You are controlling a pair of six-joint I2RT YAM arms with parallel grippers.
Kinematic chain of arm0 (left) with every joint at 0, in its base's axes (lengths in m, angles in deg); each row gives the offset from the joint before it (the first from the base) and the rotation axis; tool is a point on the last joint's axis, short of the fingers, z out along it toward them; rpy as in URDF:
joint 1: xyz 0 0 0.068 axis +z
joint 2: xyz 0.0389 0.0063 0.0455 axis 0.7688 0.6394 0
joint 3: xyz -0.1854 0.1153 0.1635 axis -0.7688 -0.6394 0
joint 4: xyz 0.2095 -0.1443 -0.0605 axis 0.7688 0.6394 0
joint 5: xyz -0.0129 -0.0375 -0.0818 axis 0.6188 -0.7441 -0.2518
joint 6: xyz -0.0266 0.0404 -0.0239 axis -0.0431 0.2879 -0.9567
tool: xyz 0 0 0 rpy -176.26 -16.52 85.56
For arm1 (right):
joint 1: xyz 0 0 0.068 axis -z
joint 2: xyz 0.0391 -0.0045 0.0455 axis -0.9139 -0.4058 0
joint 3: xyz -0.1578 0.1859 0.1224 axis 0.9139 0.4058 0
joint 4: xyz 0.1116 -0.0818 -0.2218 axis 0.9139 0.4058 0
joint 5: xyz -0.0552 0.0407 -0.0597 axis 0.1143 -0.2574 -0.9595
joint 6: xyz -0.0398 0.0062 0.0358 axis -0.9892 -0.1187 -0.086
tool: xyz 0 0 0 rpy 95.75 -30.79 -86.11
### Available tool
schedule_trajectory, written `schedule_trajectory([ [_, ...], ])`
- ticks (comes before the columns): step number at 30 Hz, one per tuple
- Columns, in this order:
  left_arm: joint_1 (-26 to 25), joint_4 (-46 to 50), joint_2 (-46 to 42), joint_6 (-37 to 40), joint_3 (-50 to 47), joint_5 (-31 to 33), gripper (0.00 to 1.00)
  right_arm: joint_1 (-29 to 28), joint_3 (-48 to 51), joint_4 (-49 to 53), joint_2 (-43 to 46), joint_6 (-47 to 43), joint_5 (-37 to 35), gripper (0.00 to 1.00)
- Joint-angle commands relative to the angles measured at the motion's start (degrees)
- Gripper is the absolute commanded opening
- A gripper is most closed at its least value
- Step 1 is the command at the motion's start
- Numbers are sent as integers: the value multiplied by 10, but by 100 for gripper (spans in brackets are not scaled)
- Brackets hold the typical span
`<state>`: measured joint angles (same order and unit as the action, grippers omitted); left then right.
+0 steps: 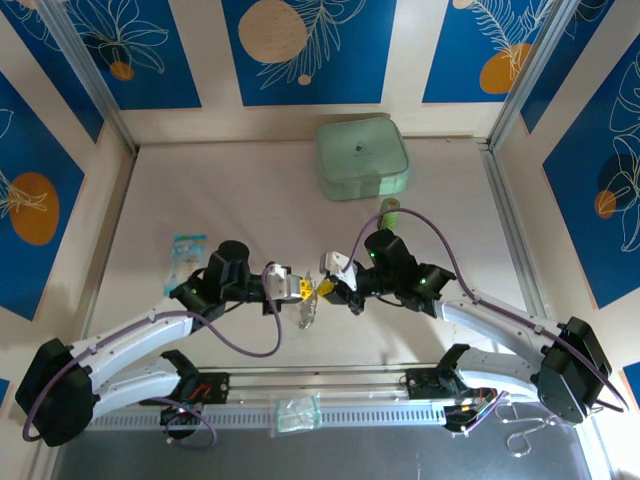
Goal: Put the keys on the keyring
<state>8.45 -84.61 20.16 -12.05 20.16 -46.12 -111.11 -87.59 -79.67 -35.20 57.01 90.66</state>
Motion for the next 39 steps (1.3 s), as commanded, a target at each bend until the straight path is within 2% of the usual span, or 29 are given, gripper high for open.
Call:
schedule_trajectory([
  [1, -2, -41, -12, -4, 4, -29, 0, -3, 0, 12, 12, -1, -11, 9],
  [5, -2, -44, -8, -6, 3, -29, 0, -3, 4, 2, 42, -3, -4, 21],
  [8, -2, -47, -4, -9, 3, -31, 0, -4, 15, -20, 53, -1, 13, 25],
  [17, -2, -55, 0, -14, 2, -33, 0, -9, 10, -52, 15, 8, 24, 25],
  [20, -2, -57, 2, -17, 2, -37, 0, -14, 7, -65, 1, 12, 19, 20],
  [25, -2, -54, 1, -17, 3, -24, 0, -19, 4, -58, 4, 8, 8, 0],
  [26, -2, -55, 0, -19, 3, -18, 2, -19, 1, -49, 6, 4, 5, 0],
  [28, -2, -54, -1, -16, 2, -4, 19, -19, -5, -24, 14, -7, -1, 0],
  [29, -2, -49, -1, -13, 3, 1, 23, -19, -11, -11, 17, -13, -4, 0],
  [33, -3, -16, 1, 3, 14, 9, 25, -20, -51, 73, 14, -49, -29, 0],
  [39, -3, 7, 10, 9, 26, 6, 21, -35, -114, 174, -17, -93, -55, 0],
])
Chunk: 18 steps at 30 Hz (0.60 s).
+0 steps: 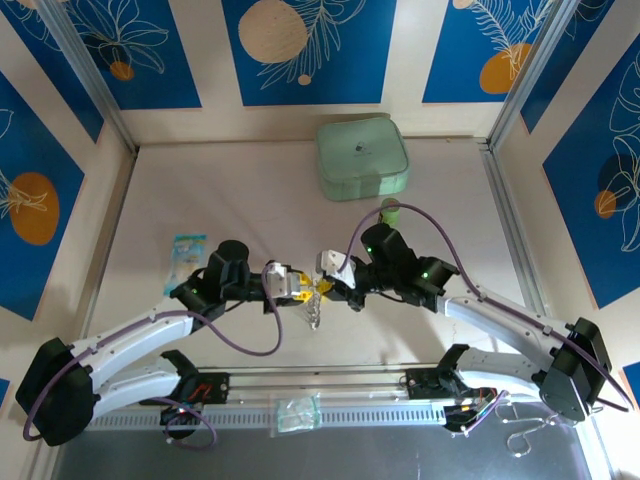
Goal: Put the keys on the keyring
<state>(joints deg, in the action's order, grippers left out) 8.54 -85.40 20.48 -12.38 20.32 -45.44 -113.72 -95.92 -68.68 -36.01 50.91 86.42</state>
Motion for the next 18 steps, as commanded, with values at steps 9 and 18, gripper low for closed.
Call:
schedule_trajectory([
  [9, -3, 19, 7, 14, 27, -3, 10, -37, -108, 151, -66, -73, -52, 0],
  [18, -4, 12, 0, 11, 23, -10, 0, -13, -77, 105, -30, -41, -11, 21],
])
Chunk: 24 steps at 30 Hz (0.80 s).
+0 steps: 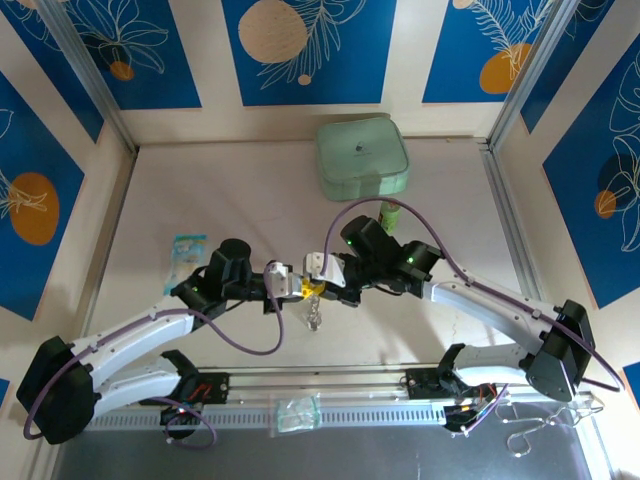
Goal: Put the keys on the keyring
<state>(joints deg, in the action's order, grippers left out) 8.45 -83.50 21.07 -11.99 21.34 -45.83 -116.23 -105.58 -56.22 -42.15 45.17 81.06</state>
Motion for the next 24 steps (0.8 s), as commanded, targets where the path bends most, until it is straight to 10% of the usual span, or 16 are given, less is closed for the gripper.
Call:
schedule_trajectory([
  [1, -3, -16, -9, 3, 10, -6, 0, 22, 37, -42, 46, 32, 57, 26],
  [16, -3, -52, -14, -11, -5, -29, 0, 43, 126, -158, 88, 107, 70, 31],
  [24, -3, -46, -14, -7, -4, -29, 0, 46, 121, -150, 83, 103, 73, 15],
])
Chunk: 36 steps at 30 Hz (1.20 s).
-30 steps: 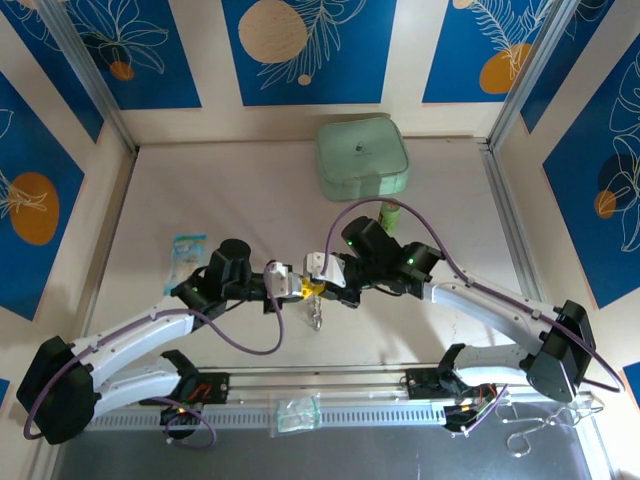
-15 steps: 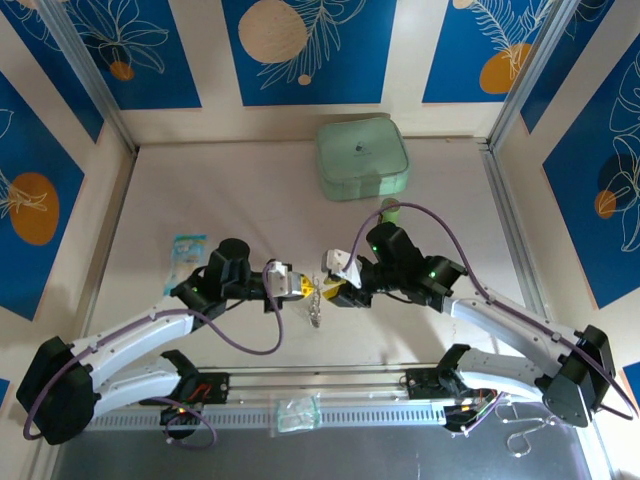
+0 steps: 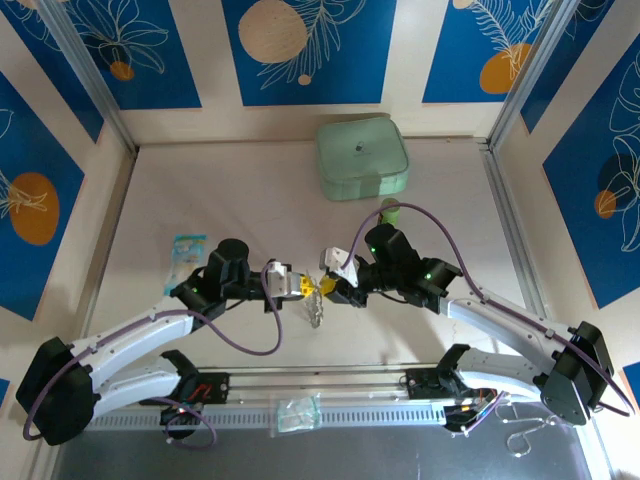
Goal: Put the keys on the keyring
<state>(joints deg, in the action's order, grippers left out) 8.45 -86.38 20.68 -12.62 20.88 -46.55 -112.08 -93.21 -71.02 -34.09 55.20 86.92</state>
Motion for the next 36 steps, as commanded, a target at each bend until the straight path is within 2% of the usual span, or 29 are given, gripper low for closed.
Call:
schedule_trajectory([
  [1, -3, -16, -10, 0, 0, -23, 0, 5, -3, 1, 2, 3, 16, 12],
  [9, -3, -16, -10, 1, 0, -23, 0, 8, -4, 12, 5, -2, 13, 0],
  [22, -3, -11, -8, 6, 4, -30, 0, 7, 7, 14, -17, 1, 8, 0],
  [24, -3, -10, -9, 6, 4, -31, 0, 7, 7, 13, -16, 1, 8, 2],
  [30, -2, -12, -9, 5, 3, -31, 0, 7, 23, -19, 16, 3, 23, 22],
  [36, -3, -16, -7, 1, 2, -34, 0, -1, 24, -40, 10, 4, 24, 23],
])
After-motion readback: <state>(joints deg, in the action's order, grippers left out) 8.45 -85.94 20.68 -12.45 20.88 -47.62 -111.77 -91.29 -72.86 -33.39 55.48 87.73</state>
